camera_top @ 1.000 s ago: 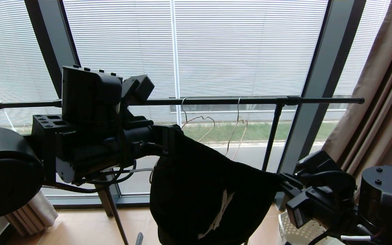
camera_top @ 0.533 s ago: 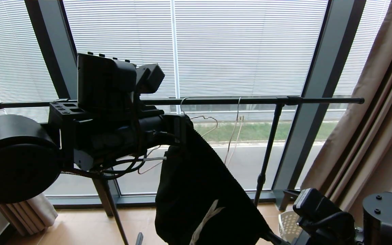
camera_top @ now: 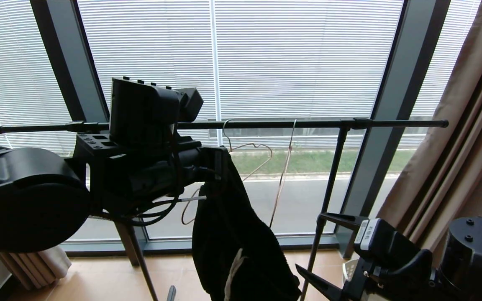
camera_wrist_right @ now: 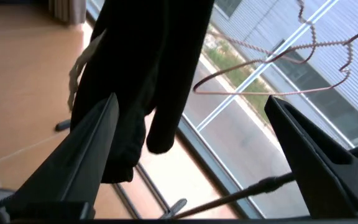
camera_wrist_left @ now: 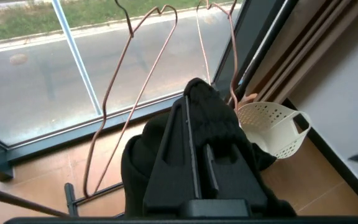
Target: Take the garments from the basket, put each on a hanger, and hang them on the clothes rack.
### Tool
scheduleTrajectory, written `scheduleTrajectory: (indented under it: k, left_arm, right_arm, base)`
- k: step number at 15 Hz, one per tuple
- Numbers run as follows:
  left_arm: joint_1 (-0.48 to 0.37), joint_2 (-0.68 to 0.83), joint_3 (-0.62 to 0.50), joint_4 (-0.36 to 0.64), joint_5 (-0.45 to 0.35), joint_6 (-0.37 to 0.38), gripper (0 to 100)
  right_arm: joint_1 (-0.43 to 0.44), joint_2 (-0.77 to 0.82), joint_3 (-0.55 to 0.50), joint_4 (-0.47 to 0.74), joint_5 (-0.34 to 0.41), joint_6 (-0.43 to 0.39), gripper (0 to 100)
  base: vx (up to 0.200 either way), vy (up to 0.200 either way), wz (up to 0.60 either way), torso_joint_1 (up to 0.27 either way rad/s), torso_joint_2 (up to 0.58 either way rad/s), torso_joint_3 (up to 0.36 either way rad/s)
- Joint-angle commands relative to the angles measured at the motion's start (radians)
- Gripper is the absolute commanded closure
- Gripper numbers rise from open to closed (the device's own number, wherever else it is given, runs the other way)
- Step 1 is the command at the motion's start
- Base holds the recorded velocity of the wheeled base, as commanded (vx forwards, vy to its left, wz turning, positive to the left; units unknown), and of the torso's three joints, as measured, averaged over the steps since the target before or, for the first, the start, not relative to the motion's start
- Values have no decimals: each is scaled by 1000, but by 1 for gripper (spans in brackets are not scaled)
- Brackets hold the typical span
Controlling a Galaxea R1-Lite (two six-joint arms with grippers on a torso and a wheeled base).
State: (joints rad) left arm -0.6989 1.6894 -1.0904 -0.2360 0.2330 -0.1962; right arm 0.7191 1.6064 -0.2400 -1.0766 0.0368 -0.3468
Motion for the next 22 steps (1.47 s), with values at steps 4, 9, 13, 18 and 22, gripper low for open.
scheduleTrajectory:
  k: [4,9,13,18,22]
  left_arm:
    - [-19,-57,109,-5,2,3,100]
    - [-31,-57,107,-5,0,9,100]
    - [-33,-50,104,-5,2,11,100]
    - [-48,-56,104,-5,3,11,100]
    - [-48,-63,104,-5,2,12,100]
  right_arm:
    - [45,122,-176,-34,-2,11,0]
    - [131,230,-364,-26,-29,12,0]
    - [172,242,-398,-17,-29,12,0]
    - [135,322,-398,-17,-54,23,0]
    - [65,351,-374,-19,-51,52,0]
  base:
    - [0,0,0,0,0,0]
    - [0,0,0,0,0,0]
    - [0,0,0,0,0,0]
    - [0,0,0,0,0,0]
    - [0,0,0,0,0,0]
